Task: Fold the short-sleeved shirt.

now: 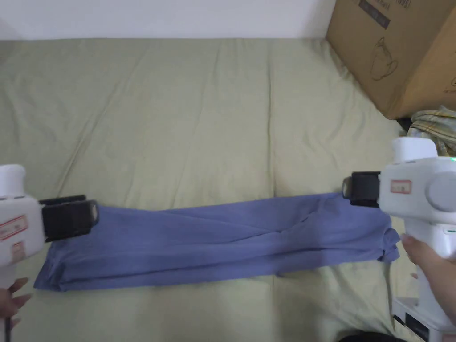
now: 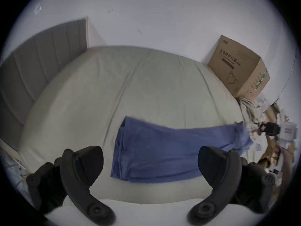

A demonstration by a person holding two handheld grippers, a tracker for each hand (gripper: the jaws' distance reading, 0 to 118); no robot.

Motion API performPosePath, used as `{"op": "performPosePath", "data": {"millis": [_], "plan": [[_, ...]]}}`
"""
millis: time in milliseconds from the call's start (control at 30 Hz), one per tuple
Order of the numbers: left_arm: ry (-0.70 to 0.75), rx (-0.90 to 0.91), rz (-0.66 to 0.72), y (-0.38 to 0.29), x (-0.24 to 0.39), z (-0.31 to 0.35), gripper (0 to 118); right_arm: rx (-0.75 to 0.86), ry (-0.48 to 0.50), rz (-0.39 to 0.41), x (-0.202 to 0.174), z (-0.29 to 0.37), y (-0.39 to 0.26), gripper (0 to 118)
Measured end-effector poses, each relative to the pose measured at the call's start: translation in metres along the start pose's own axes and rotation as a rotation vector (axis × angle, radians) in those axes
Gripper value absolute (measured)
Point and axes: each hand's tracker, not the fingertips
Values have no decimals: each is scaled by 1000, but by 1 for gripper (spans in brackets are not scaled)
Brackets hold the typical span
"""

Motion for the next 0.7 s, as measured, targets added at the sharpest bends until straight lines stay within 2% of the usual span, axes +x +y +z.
{"op": "performPosePath", "data": {"millis": [67,100,133,167,200,233,300,367,500,567,633,667,700], "plan": [[40,-13,-28,2,17,-4,116,25,62,8,-18,-7,0,80],[40,-26,-47,0,24,-9,106,30,62,21,-27,-12,-1,76],[26,-18,-62,-2,29,-11,84,27,43,44,-34,-19,-3,59],[30,-5,-81,-4,33,-12,45,21,19,79,-41,-23,-4,28],[46,1,-94,-6,38,-15,0,12,16,95,-48,-27,-5,0],[86,-12,-108,-10,41,-17,0,24,27,89,-52,-30,-7,0],[-4,-3,-86,-13,36,-16,0,-1,55,89,-56,-34,-6,0],[-3,-15,-81,-14,32,-15,0,-4,52,101,-60,-37,-5,0],[18,-29,-79,-5,-7,-23,0,-11,-20,146,-59,-42,-1,0],[-13,-119,-17,1,-42,-36,1,-31,-39,138,-58,-44,-1,0],[-87,-186,66,6,-76,-49,3,-52,-10,121,-54,-51,-2,0],[-137,-196,110,5,-96,-56,12,-64,6,115,-53,-52,-5,0],[-190,-185,140,4,-113,-62,41,-81,28,114,-53,-57,-7,0]]}}
